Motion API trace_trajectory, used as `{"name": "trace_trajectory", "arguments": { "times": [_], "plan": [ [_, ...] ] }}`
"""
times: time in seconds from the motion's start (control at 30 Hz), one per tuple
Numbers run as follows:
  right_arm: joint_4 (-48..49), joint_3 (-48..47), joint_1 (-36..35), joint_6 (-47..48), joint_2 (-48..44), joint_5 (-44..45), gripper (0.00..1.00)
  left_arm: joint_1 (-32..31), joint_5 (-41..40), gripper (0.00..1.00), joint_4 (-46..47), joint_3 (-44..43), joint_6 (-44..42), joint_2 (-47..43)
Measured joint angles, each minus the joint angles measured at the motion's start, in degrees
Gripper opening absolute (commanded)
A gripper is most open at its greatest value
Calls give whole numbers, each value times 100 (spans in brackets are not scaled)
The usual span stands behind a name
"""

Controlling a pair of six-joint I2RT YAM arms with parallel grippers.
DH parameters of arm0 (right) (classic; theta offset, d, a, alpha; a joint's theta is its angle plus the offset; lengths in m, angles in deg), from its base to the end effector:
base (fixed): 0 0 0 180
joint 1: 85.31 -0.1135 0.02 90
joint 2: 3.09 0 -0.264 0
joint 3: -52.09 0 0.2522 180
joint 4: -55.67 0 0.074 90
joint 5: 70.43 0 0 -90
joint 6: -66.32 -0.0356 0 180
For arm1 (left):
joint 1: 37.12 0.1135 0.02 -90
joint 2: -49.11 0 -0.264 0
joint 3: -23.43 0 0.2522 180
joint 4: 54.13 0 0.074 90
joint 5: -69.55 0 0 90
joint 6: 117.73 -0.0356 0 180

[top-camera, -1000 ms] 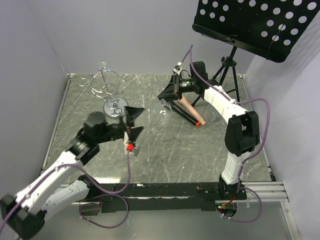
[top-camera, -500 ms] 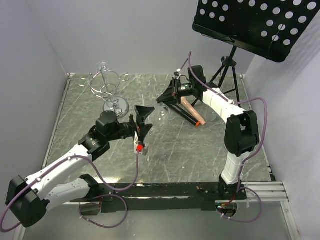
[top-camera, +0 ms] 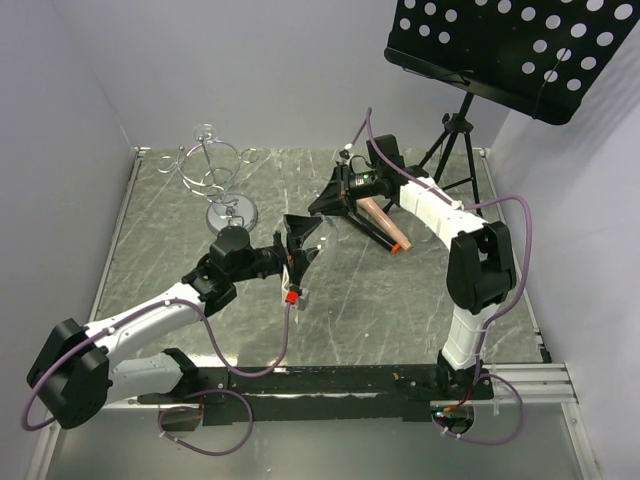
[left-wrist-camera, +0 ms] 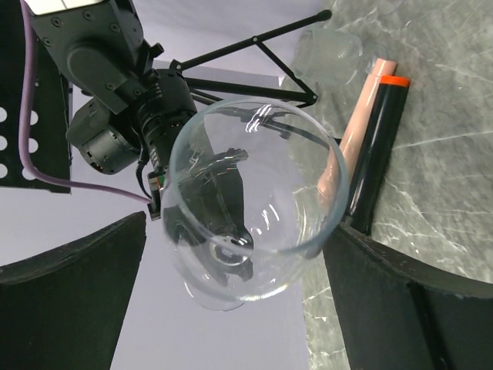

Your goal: Take the wine glass off the wine glass rack

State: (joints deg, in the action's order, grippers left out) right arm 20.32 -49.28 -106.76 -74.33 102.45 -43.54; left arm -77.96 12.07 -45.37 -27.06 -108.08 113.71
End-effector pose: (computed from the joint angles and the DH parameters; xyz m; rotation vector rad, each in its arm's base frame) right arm 0.3716 0.1801 0.2922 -0.0674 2.4959 1.8562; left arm 0.1803 -0.1812 0.2808 1.5970 0.4139 0.0531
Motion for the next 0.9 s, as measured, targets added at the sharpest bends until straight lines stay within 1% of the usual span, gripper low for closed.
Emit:
{"name": "trace_trajectory", "arguments": {
  "times": [0.13, 0.3, 0.5, 0.57, 0.6, 0.67, 0.7, 0.73, 0.87, 0.9],
  "plan": [
    [-186, -48, -28, 155, 2, 0, 0, 4, 52, 100, 459, 166, 2, 131],
    [-337, -48, -55, 256, 2, 0, 0, -2, 149, 98, 643, 173, -2, 282],
    [-358, -48, -66, 273, 2, 0, 0, 0, 214, 88, 629, 170, -2, 354],
    [-358, -48, -66, 278, 2, 4, 2, 0, 221, 84, 584, 166, -9, 354],
    [-361, -48, -63, 289, 2, 7, 3, 0, 221, 78, 568, 162, -11, 354],
    [-363, -48, -66, 295, 2, 4, 6, 0, 234, 71, 549, 155, -7, 354],
    [-363, -48, -63, 295, 2, 4, 10, 0, 238, 71, 551, 155, 2, 354],
    [-365, -48, -66, 295, 2, 2, 19, 0, 243, 71, 551, 155, 9, 352],
    [-380, -48, -66, 258, 2, -22, 60, 0, 262, 68, 542, 155, 57, 350],
    [-369, -50, -63, 258, 2, -46, 74, 0, 273, 66, 498, 155, 109, 348]
  ]
}}
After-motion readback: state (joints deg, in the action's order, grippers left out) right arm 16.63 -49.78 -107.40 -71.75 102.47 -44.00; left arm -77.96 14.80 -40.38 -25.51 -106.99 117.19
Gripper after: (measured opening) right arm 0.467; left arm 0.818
